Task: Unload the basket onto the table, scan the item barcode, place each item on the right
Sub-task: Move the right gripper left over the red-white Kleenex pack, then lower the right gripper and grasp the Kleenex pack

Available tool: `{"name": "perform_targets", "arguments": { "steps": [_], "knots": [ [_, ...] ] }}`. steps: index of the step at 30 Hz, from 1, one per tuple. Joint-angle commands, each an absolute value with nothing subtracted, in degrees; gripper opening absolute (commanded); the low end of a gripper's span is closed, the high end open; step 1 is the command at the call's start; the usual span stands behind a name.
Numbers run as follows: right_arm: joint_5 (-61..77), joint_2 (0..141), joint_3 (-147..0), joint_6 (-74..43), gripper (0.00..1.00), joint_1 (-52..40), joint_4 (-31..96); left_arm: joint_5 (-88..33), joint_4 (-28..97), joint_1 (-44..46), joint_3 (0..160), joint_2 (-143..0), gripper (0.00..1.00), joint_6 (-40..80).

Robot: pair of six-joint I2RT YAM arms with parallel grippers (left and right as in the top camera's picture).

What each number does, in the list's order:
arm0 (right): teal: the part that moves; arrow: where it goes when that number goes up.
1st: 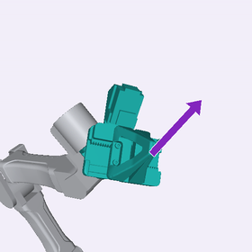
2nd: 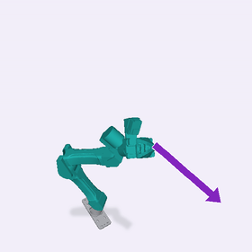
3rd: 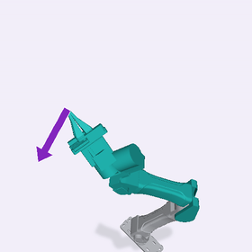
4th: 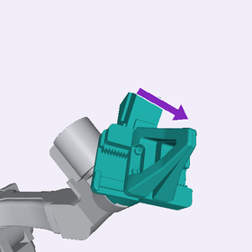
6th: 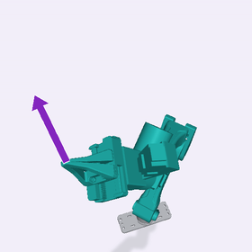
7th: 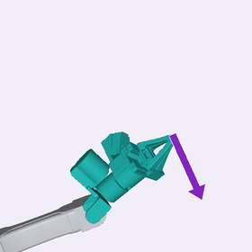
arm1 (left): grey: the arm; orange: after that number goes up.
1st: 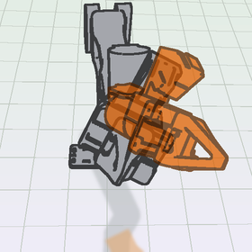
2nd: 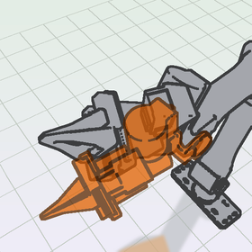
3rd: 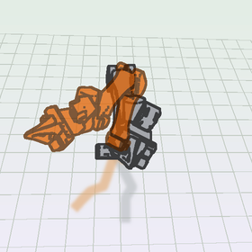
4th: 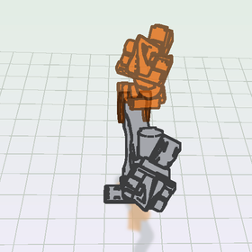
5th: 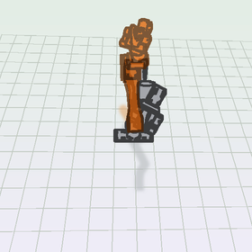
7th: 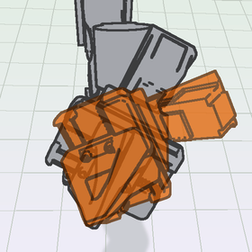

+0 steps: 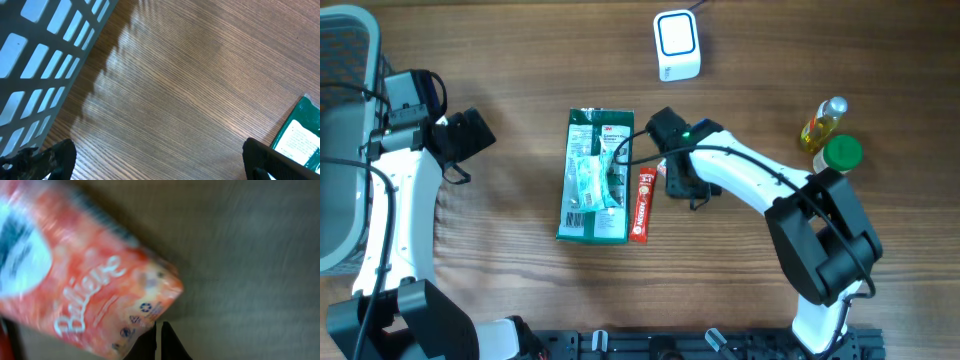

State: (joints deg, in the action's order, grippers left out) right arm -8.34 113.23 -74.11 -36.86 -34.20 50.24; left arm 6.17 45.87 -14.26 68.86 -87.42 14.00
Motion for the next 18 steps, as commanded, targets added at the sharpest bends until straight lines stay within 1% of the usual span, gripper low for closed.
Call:
{"name": "perform_targets", "arguments": {
  "steps": [1, 2, 4, 8, 11, 12, 14, 15, 18],
  "knots": [
    [-9.13, 113.03, -73.73, -37.5, 0.07, -32.1, 46.13, 6.31, 45.71, -14.52, 69.38, -87.0, 1.0, 13.26],
    [-7.92, 113.03, -73.73, -37.5, 0.09, -31.66, 43.92, 6.31, 45.71, -14.52, 69.38, -87.0, 1.0, 13.26],
    [-8.16, 113.03, -73.8, -37.56, 0.09, -31.03, 42.3, 6.31, 45.71, -14.52, 69.38, -87.0, 1.0, 13.28],
    [-9.61, 112.64, -74.65, -37.5, 0.1, -27.33, 43.7, 6.31, 45.71, -14.52, 69.38, -87.0, 1.0, 13.26],
    [-0.12, 111.07, -75.85, -37.47, 0.1, -24.1, 45.3, 6.31, 45.71, -14.52, 69.38, -87.0, 1.0, 13.26],
    [7.31, 110.76, -75.85, -37.32, 0.09, -23.62, 45.45, 6.31, 45.71, -14.52, 69.38, -87.0, 1.0, 13.28],
    [15.38, 110.78, -75.77, -34.46, 0.09, -23.83, 46.44, 6.31, 45.71, -14.52, 69.38, -87.0, 1.0, 13.28],
    [17.04, 110.78, -75.48, -34.48, 0.1, -24.49, 47.75, 6.31, 45.71, -14.52, 69.38, -87.0, 1.0, 13.28],
    [15.07, 110.8, -75.24, -34.48, 0.1, -26.94, 49.56, 6.31, 45.71, -14.52, 69.38, -87.0, 1.0, 13.26]
  ]
}}
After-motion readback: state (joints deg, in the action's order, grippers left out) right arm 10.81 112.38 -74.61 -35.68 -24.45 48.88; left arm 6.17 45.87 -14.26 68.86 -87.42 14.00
